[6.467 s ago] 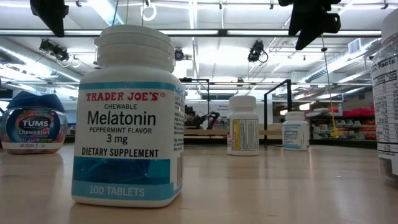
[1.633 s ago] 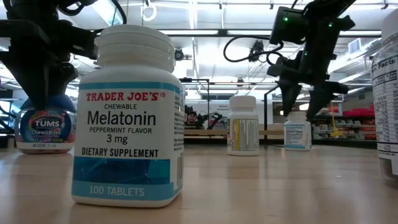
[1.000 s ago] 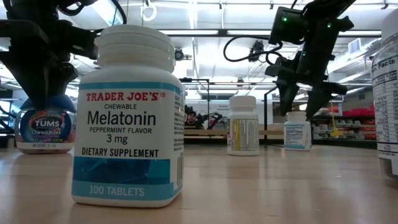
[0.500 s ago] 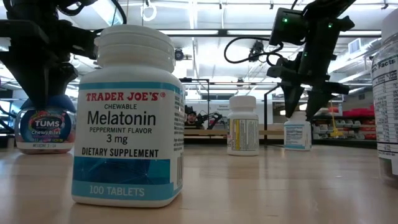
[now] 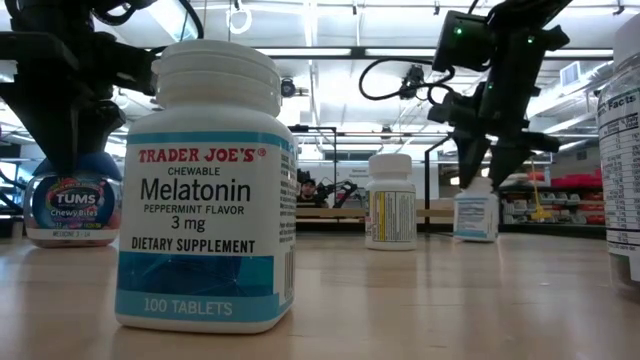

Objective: Pick and place medicine bottles onto shelf by color
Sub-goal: Put the top right white pill bottle on the shelf

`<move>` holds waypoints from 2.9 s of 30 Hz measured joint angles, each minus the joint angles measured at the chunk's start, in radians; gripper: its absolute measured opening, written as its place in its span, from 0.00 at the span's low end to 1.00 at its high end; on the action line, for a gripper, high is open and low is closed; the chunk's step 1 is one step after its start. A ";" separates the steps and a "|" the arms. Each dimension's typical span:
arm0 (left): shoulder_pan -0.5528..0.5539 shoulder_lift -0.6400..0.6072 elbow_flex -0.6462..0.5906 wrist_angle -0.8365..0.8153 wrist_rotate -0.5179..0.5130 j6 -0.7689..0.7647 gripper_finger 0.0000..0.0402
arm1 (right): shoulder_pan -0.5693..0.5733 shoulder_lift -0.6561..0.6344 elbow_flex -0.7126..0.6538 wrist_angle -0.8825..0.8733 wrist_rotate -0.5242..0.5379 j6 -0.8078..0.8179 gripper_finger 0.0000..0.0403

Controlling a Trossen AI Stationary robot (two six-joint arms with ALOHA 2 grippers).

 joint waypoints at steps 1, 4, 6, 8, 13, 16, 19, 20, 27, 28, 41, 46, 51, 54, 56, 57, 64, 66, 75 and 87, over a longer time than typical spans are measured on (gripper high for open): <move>0.000 0.000 0.000 0.000 0.000 0.000 0.75 | 0.008 0.000 0.000 0.010 -0.007 0.007 0.48; 0.000 0.000 0.000 0.000 0.000 0.000 0.75 | 0.046 0.000 0.000 0.055 -0.016 0.021 0.47; 0.000 0.000 0.000 0.000 0.000 0.000 0.75 | 0.076 0.000 0.000 0.096 -0.013 0.021 0.47; 0.000 0.000 0.000 0.000 0.000 0.000 0.75 | 0.105 0.000 0.000 0.125 -0.006 0.016 0.47; 0.000 0.000 0.000 0.000 0.000 0.000 0.75 | 0.160 0.000 0.034 0.127 0.030 -0.038 0.47; 0.000 0.000 0.000 0.000 0.000 0.000 0.75 | 0.172 0.001 0.080 0.128 0.069 -0.082 0.47; 0.000 0.000 0.000 0.000 0.000 0.003 0.75 | 0.173 0.000 0.135 0.129 0.104 -0.125 0.47; 0.000 0.000 0.000 0.000 0.000 0.004 0.75 | 0.172 0.000 0.152 0.129 0.116 -0.141 0.47; 0.000 0.000 0.000 0.000 0.000 0.005 0.75 | 0.168 0.018 0.263 0.126 0.161 -0.234 0.47; 0.000 0.000 0.000 0.000 0.000 0.005 0.75 | 0.168 0.031 0.279 0.124 0.161 -0.250 0.47; -0.001 0.000 0.000 -0.004 0.030 -0.019 0.75 | 0.130 0.428 0.756 0.019 0.133 -0.466 0.47; -0.001 0.000 0.000 -0.005 0.031 -0.025 0.75 | 0.078 0.526 0.892 -0.043 0.122 -0.513 0.47; -0.001 0.000 0.000 -0.008 0.031 -0.029 0.75 | 0.019 0.592 0.954 -0.071 0.071 -0.553 0.47; -0.001 0.000 0.000 -0.011 0.031 -0.044 0.75 | -0.015 0.607 0.958 -0.131 0.065 -0.575 0.47; -0.001 0.000 0.000 -0.010 0.031 -0.045 0.75 | -0.044 0.609 0.956 -0.193 0.066 -0.589 0.47; -0.001 0.000 0.000 -0.009 0.031 -0.046 0.75 | -0.060 0.609 0.956 -0.211 0.067 -0.602 0.47; -0.001 0.000 0.000 -0.009 0.033 -0.056 0.75 | -0.196 0.610 0.955 -0.289 0.072 -0.728 0.47; -0.001 0.000 0.000 -0.010 0.035 -0.073 0.75 | -0.236 0.610 0.955 -0.310 0.072 -0.758 0.47; -0.001 0.000 0.000 -0.008 0.041 -0.124 0.75 | -0.427 0.610 0.954 -0.430 0.075 -0.641 0.47; -0.001 0.000 0.000 -0.009 0.041 -0.131 0.75 | -0.506 0.610 0.954 -0.416 0.073 -0.495 0.48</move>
